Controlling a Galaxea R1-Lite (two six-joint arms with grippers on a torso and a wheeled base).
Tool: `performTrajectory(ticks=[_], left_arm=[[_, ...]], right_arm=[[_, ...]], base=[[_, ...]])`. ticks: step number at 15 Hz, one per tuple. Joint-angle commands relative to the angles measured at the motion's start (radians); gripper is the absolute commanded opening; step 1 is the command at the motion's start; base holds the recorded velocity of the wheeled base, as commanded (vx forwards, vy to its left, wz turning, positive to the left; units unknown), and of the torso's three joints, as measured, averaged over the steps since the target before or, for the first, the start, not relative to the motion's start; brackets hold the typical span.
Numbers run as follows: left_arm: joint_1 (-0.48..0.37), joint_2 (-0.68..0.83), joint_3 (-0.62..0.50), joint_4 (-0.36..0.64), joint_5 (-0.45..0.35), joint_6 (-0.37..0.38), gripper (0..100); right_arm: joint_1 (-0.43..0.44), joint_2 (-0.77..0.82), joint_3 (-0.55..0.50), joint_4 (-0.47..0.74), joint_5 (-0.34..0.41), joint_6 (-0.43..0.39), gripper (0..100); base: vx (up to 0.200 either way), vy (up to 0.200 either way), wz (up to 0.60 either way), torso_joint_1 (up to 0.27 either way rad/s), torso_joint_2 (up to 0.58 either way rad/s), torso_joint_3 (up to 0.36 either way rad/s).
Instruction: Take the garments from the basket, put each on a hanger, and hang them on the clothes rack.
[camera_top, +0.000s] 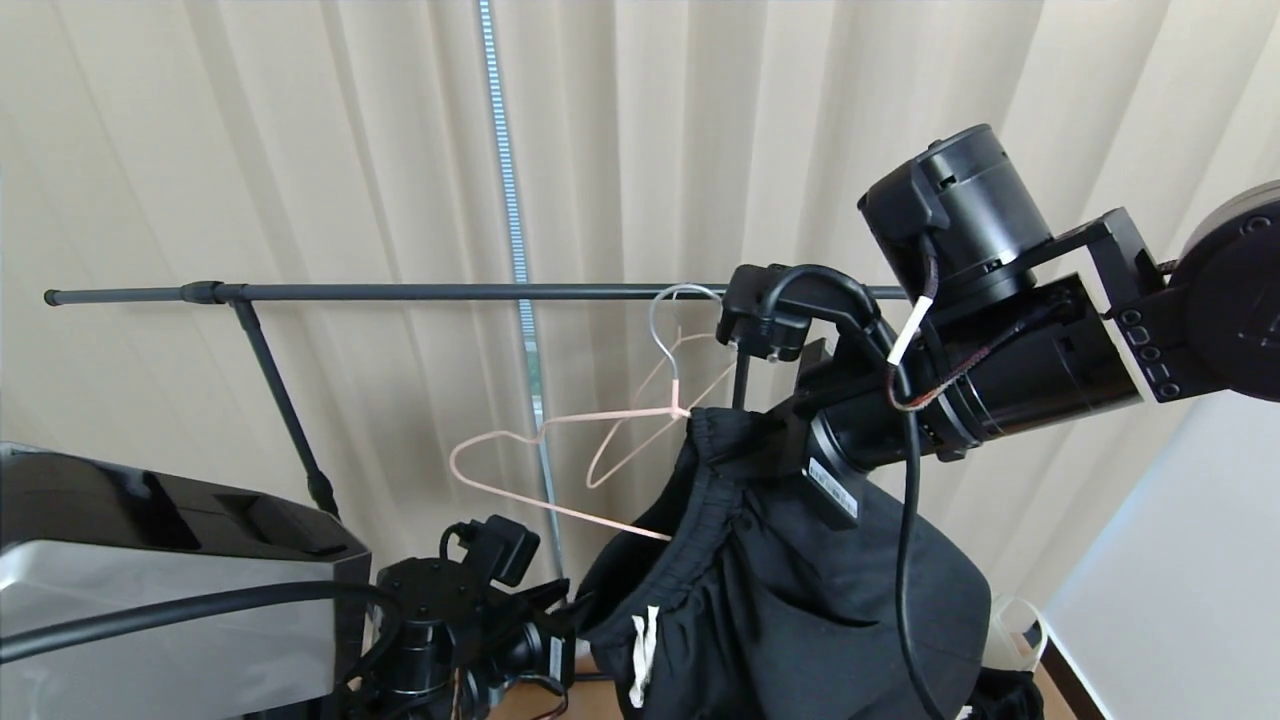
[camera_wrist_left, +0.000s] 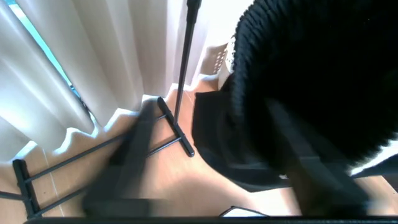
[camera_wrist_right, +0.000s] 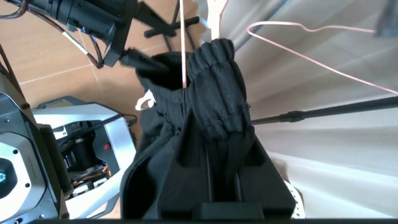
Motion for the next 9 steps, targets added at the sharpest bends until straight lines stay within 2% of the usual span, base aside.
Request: performTrajectory(ticks=[1,4,9], left_arm=[[0.010,-0.013,-0.002,-0.001,0.002,0.000,0],[0.053,-0.058,-0.007,-0.001,0.005,0.003,0],[0.096,-0.065,-0.015,-0.001,0.004,0.004,0]], right_arm=[[-0.037,0.001,0.009,0.000,0.000,0.012,0],[-0.104,0.010,0.038,-0.023,0.016,0.052,0],[-0.166,-0.013,0.228,-0.203,0.075,0.076,0]], base=[[0.000,0.000,0.00,0.000,0.00,0.000],[0.000,0.000,0.00,0.000,0.00,0.000],[0.000,0.000,0.00,0.000,0.00,0.000]])
